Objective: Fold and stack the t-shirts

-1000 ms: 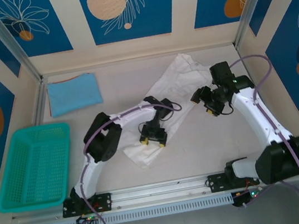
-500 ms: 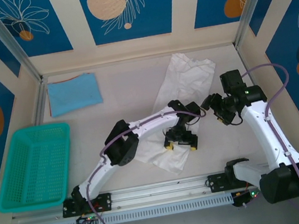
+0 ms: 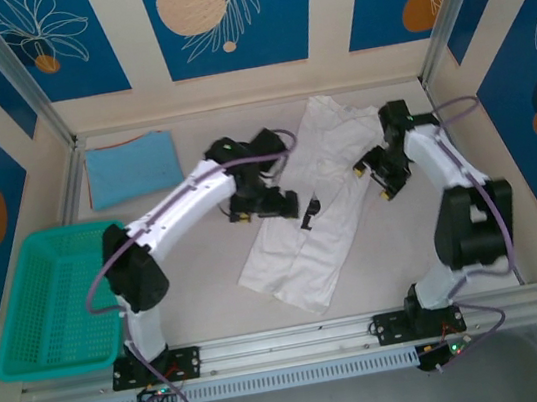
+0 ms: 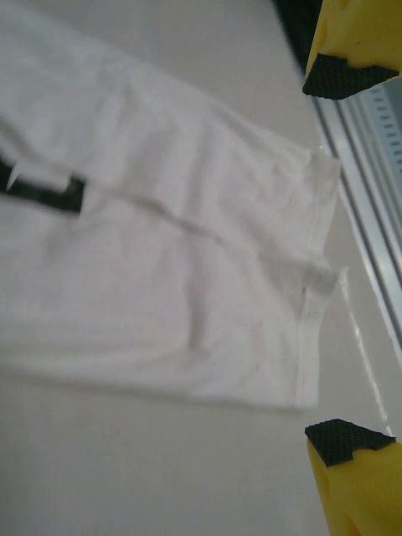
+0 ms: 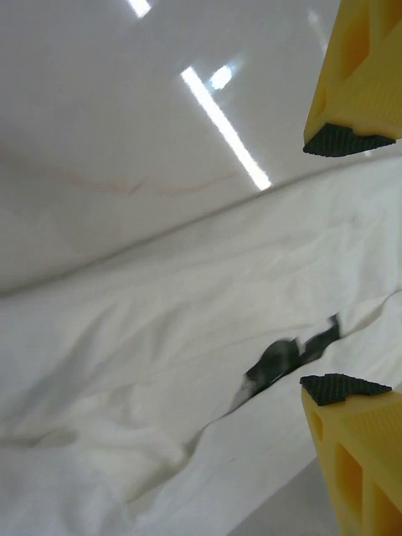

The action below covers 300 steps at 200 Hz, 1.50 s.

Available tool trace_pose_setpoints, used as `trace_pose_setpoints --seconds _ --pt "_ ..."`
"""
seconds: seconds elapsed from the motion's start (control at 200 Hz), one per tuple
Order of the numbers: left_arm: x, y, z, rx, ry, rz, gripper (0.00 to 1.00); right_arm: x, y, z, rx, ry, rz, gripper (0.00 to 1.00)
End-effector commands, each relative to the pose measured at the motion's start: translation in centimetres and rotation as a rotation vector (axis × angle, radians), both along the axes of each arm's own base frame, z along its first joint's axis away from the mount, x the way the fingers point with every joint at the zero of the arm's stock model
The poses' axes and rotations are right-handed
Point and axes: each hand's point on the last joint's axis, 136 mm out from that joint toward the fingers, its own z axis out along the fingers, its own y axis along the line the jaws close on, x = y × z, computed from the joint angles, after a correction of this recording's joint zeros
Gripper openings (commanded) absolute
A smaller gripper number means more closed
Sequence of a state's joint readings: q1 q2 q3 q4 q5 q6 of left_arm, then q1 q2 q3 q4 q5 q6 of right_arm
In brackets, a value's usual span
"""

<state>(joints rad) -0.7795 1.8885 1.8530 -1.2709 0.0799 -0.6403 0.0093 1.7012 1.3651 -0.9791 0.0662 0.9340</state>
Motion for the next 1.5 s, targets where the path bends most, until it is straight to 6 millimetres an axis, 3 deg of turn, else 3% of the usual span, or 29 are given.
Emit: trace_pose_setpoints --seconds 0.0,0.09,0.205,0.38,0.56,0.82,1.01,1.12,1.19,1.345,1.425,1.495 --pt "1.6 7.5 -2.4 0.171 0.045 0.129 1.0 6.6 0.9 -0.7 -0.013 -0.017 0.022 0.72" --pt "2.7 10.8 -2.9 0.194 0.074 0.206 1.0 11.2 1.8 -2.4 -0.019 0.02 0.035 0.71" --pt "3.5 12.7 -3.5 0.224 0.082 0.21 1.0 17.0 2.8 -3.6 -0.082 -0.033 0.063 0.71" --pt "4.1 14.6 -4.1 0.31 0.074 0.147 1.0 20.7 4.8 -6.9 -0.062 -0.062 0.048 0.67" --pt "3.7 16.4 -4.6 0.356 0.081 0.122 1.0 21.2 8.6 -9.8 0.003 -0.071 0.096 0.64" --pt "3.0 20.2 -6.1 0.373 0.155 0.219 1.0 21.2 17.2 -12.7 0.112 -0.112 0.267 0.64" --pt "2.3 21.6 -6.8 0.389 0.189 0.261 1.0 21.6 22.0 -13.1 0.192 -0.181 0.346 0.68" --pt "2.4 21.3 -6.8 0.372 0.187 0.252 1.0 22.7 22.5 -11.1 0.207 -0.239 0.343 0.73" --pt "2.4 21.0 -7.0 0.357 0.195 0.248 1.0 23.8 22.3 -8.4 0.216 -0.3 0.341 0.75" --pt "2.3 20.1 -7.6 0.303 0.208 0.253 1.0 25.3 21.5 0.7 0.244 -0.474 0.345 0.8" --pt "2.3 18.6 -7.9 0.222 0.218 0.261 1.0 24.5 21.1 5.5 0.25 -0.534 0.382 0.8" --pt "2.2 16.7 -8.2 0.12 0.232 0.272 0.98 21.8 20.6 8.9 0.233 -0.528 0.44 0.8"
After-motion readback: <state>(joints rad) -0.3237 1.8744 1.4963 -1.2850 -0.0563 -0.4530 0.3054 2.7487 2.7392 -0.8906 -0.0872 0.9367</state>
